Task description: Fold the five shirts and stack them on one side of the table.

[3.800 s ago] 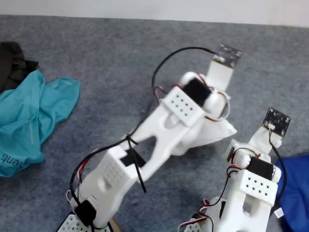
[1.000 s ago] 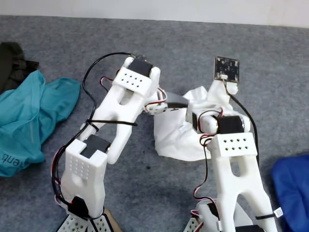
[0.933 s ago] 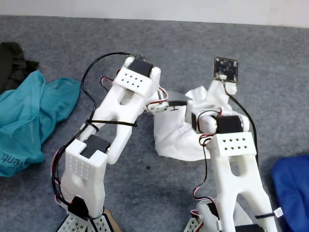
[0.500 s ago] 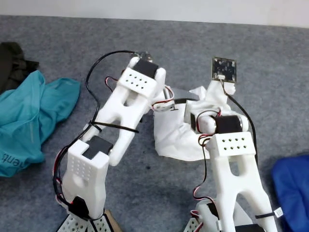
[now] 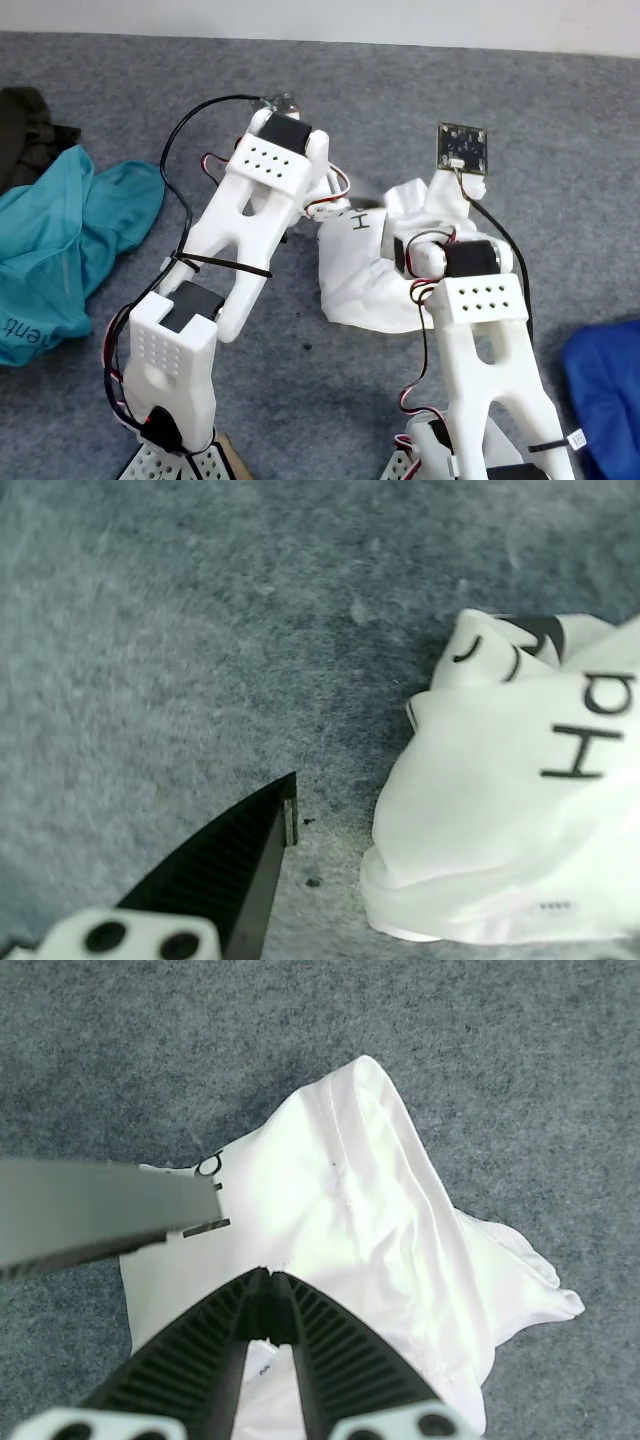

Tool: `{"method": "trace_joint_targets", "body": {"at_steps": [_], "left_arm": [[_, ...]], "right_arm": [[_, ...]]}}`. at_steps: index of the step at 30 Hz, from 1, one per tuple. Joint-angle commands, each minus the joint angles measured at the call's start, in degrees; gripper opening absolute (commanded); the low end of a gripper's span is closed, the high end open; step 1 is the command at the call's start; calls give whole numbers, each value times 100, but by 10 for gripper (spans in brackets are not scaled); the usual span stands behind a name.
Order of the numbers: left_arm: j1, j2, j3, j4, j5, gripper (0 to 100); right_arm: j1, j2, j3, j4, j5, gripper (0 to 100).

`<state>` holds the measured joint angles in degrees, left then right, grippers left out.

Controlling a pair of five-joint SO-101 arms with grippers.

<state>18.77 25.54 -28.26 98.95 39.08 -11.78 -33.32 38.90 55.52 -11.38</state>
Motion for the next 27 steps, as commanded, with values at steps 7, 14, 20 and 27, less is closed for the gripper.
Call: {"method": "trace_joint_targets", "body": {"at_steps": [7, 14, 20, 27], "left_arm": [[-198, -171, 215, -879, -818, 42], [-145, 180, 391, -1319, -826, 39], [-470, 224, 224, -1275, -818, 42], [-1235, 198, -593, -791, -1143, 172]], "right_arm": [[75, 4, -4, -66, 0, 5], [488, 66, 57, -207, 141, 5], [567, 4, 251, -356, 141, 5], [549, 4, 251, -374, 149, 5]]}}
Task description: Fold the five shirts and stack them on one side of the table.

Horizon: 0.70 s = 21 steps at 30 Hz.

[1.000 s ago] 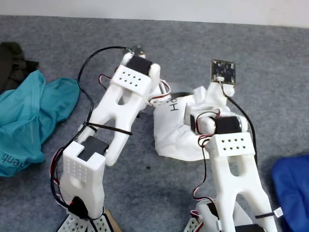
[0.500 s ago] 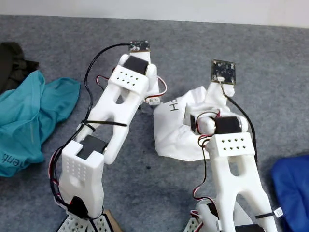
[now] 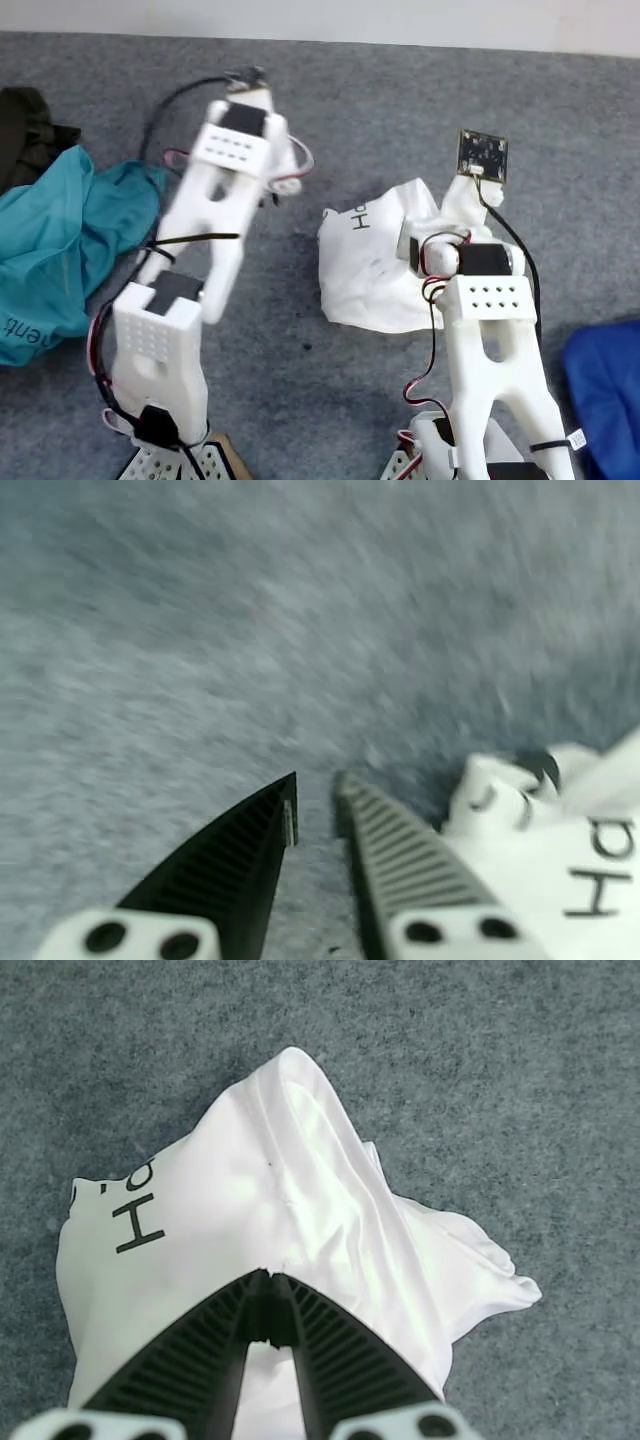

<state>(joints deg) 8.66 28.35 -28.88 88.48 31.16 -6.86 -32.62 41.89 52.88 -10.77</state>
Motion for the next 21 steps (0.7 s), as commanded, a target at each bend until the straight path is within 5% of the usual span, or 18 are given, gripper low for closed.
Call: {"method": "trace_joint_targets", "body": {"at_steps": [1, 10, 21], "left_arm": [[-277, -75, -673, 343, -615, 179], [-356, -31, -884, 519, -501, 64], [813, -31, -848, 527, -2462, 10]], "right_arm": [[13, -66, -48, -110, 79, 5], [-57, -66, -31, -75, 79, 5], [-57, -4, 207, -22, 220, 5]]}}
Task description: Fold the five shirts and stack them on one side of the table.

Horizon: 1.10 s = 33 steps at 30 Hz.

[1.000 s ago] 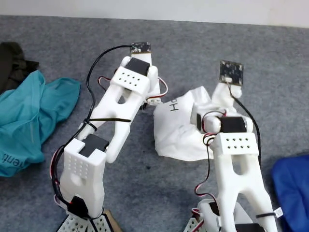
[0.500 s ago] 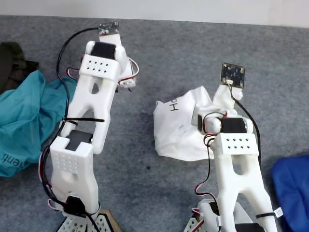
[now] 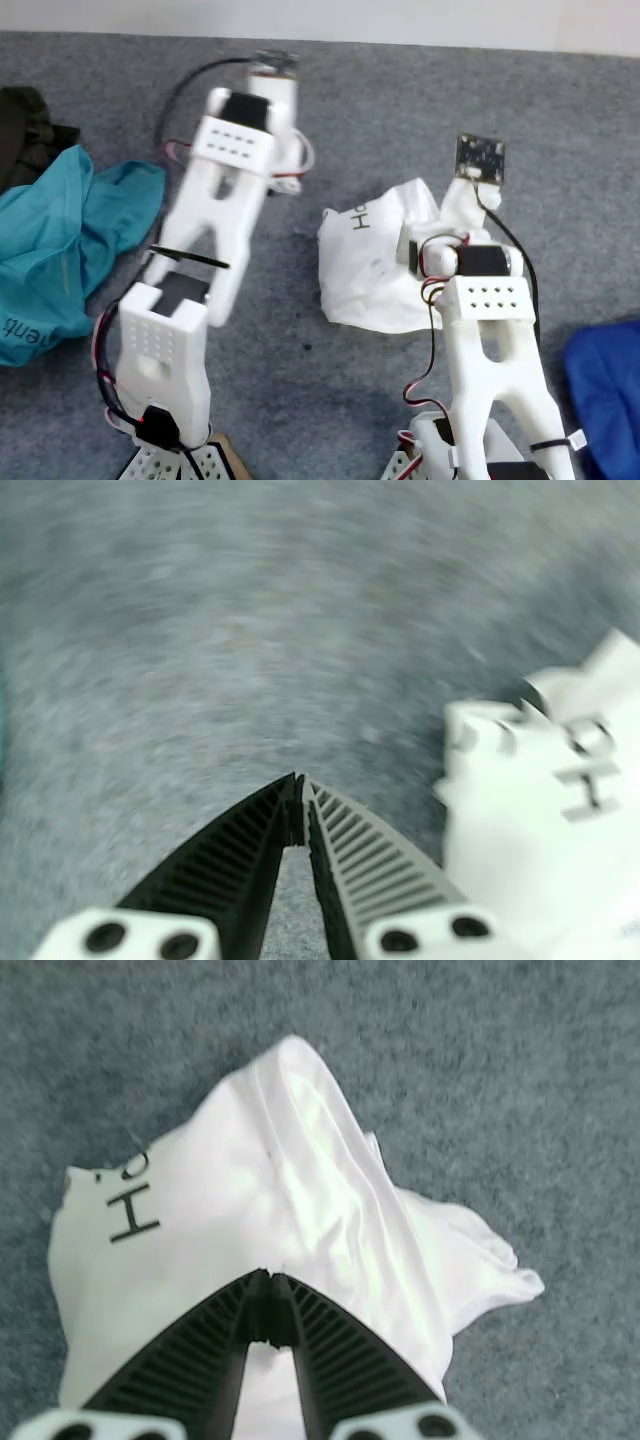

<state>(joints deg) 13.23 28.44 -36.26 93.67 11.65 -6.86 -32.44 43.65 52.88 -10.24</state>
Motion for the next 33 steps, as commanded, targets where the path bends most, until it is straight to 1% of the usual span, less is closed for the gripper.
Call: {"method": "trace_joint_targets", "body": {"at_steps": [1, 5, 7, 9, 11, 15, 19, 24, 27, 33], "left_arm": [[435, -40, -110, 9, -633, 10], [532, -31, -110, -26, -668, 10], [532, -31, -92, -149, -659, 10], [523, -31, 48, -299, -642, 10], [558, -31, 303, -448, -642, 10], [875, -40, 910, -774, -642, 10], [1209, -40, 1262, -958, -642, 10], [1358, -40, 1455, -993, -642, 10], [1358, -40, 1473, -1029, -642, 10], [1305, -31, 1490, -1116, -642, 10]], "right_arm": [[-57, -22, 101, -22, 273, 5], [-48, -22, 277, -277, 387, 5], [-48, -22, 338, -523, 396, 5], [-48, -22, 356, -558, 396, 5], [-48, -22, 365, -391, 536, 5], [-13, -13, 435, 295, 993, 5], [418, -75, 848, 382, 1451, 5], [980, -75, 1226, 400, 1969, 5], [1112, -84, 1262, 382, 2031, 5], [1103, -119, 1262, 409, 2004, 5]]}}
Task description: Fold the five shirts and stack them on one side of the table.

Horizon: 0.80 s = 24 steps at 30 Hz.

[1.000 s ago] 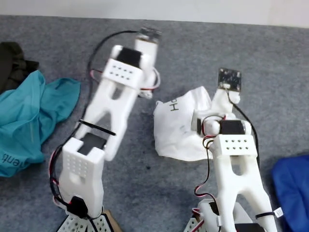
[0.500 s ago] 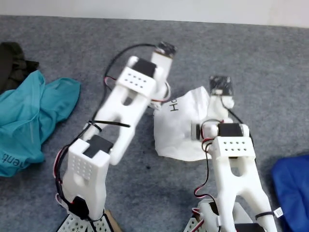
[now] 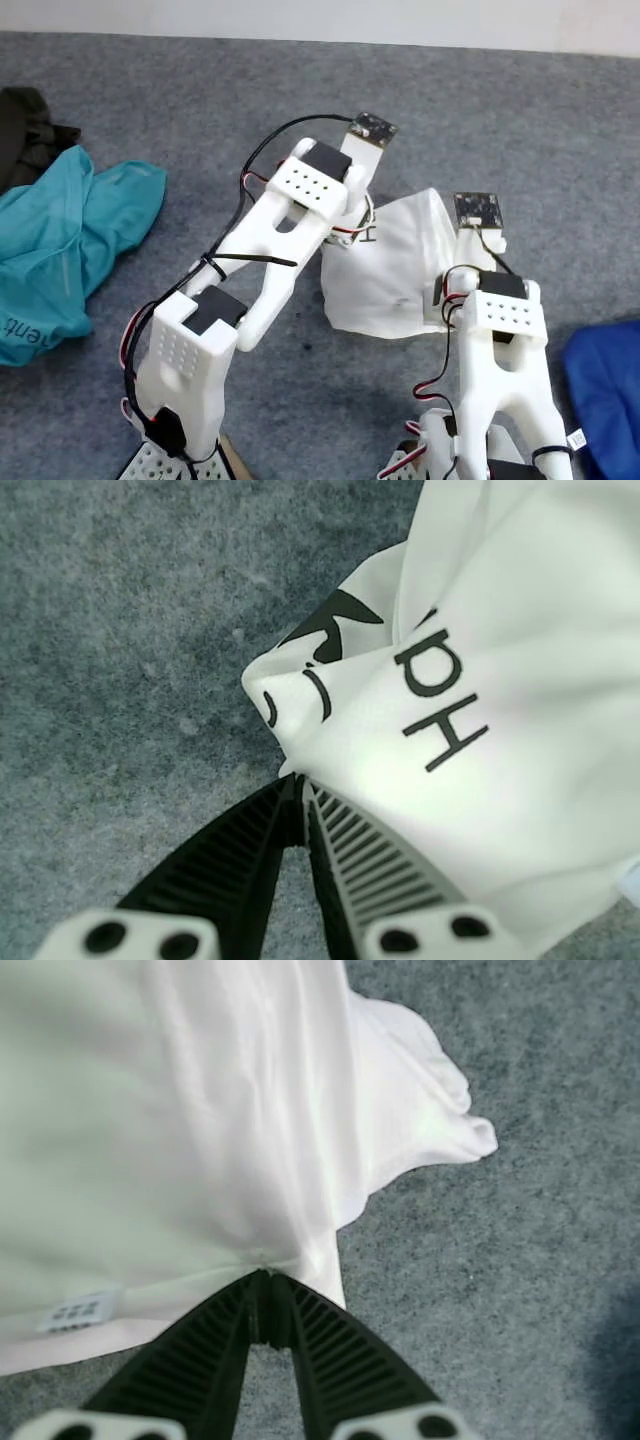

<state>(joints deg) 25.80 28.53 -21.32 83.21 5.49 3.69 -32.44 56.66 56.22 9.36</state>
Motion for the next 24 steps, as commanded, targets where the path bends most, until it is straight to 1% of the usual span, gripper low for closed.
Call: {"method": "trace_joint_targets", "body": {"at_steps": [1, 7, 9, 14, 18, 21, 24], "left_arm": [[48, -40, 31, -88, -26, 10], [119, -40, 541, -695, -26, 10], [251, -40, 681, -853, -26, 10], [532, -48, 708, -870, -26, 10], [734, -48, 681, -879, -26, 10], [857, -48, 681, -879, -26, 10], [884, -48, 681, -879, -26, 10]], "right_arm": [[48, -154, -22, 75, 44, 5], [92, -523, 4, 532, 70, 5], [189, -734, 22, 629, 79, 5], [523, -1332, 4, 813, 79, 5], [558, -1710, -31, 1112, 62, 5], [488, -1886, -40, 989, -35, 5], [321, -1903, -40, 338, -563, 6]]}}
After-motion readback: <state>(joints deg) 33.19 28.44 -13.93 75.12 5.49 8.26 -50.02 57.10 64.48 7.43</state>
